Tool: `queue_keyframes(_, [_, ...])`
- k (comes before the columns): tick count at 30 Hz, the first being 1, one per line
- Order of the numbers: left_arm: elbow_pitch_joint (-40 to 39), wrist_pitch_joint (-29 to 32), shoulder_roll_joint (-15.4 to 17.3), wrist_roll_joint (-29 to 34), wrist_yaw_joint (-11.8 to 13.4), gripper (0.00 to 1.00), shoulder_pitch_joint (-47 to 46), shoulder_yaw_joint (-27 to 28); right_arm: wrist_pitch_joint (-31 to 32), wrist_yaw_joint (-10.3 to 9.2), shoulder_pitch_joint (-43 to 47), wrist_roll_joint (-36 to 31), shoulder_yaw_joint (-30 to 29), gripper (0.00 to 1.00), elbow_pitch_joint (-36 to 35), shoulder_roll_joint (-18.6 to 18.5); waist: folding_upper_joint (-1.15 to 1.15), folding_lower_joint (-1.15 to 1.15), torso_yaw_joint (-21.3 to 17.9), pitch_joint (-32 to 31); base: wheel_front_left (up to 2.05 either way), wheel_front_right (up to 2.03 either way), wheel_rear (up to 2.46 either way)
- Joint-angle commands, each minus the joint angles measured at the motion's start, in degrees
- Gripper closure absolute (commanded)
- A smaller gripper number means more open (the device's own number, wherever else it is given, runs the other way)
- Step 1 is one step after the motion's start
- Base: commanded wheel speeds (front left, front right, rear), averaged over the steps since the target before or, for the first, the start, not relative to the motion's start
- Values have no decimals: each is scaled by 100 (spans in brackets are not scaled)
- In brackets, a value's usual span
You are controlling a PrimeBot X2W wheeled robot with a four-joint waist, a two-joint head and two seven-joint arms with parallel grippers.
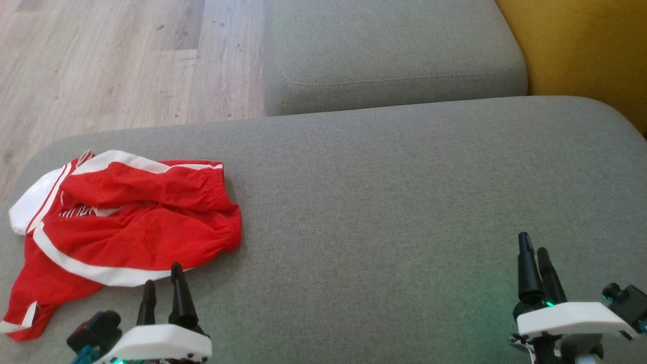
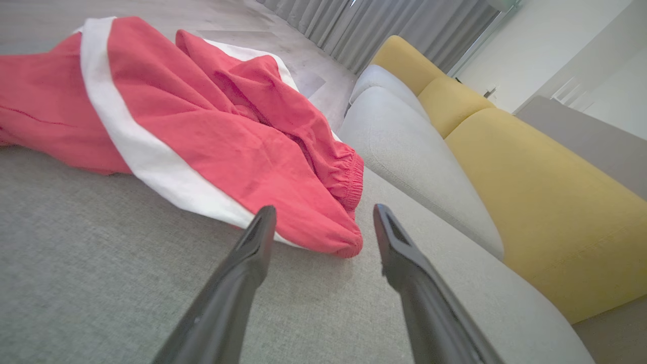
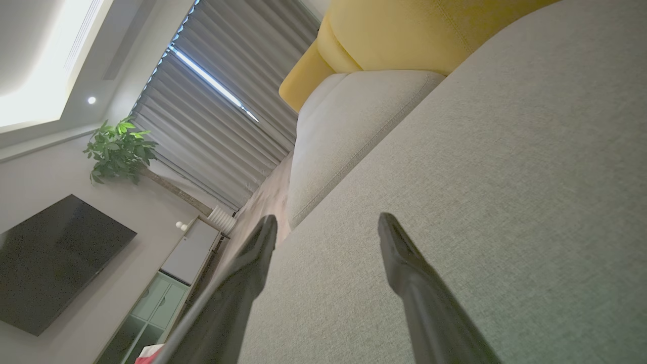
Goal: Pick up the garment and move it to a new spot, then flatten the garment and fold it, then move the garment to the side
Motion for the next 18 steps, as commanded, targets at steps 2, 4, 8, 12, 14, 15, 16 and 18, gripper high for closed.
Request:
queue_keyframes(2, [-213,-88,108,293,116,0,-152,29,-94,20,-138,-256,138,0,-243,-43,0,0,1,-15,0,0,0])
queue_keyframes(4, [-215,-122,124,449,206,0,-144,-23,-128,21,-123,-416,172,0,-266,-44,0,0,3,-28,0,0,0])
queue_keyframes(8, [-240,-190,159,715,338,0,-126,-127,-195,21,-87,-736,218,0,-284,-46,0,0,12,-57,0,0,0])
queue_keyframes(12, [-278,-258,191,971,424,0,-111,-225,-263,22,-65,-1057,282,0,-293,-48,0,0,21,-77,0,0,0])
queue_keyframes(14, [-295,-292,209,1122,472,0,-104,-281,-297,23,-57,-1210,307,0,-305,-49,0,0,24,-85,0,0,0])
queue_keyframes(15, [-299,-309,216,1193,499,0,-98,-307,-314,23,-52,-1285,315,0,-310,-49,0,0,26,-88,0,0,0])
queue_keyframes(16, [-304,-326,220,1259,525,0,-92,-329,-331,23,-48,-1363,319,0,-317,-49,0,0,27,-92,0,0,0])
queue_keyframes(18, [-305,-361,237,1398,571,0,-81,-374,-365,23,-40,-1511,334,0,-327,-50,0,0,26,-99,0,0,0])
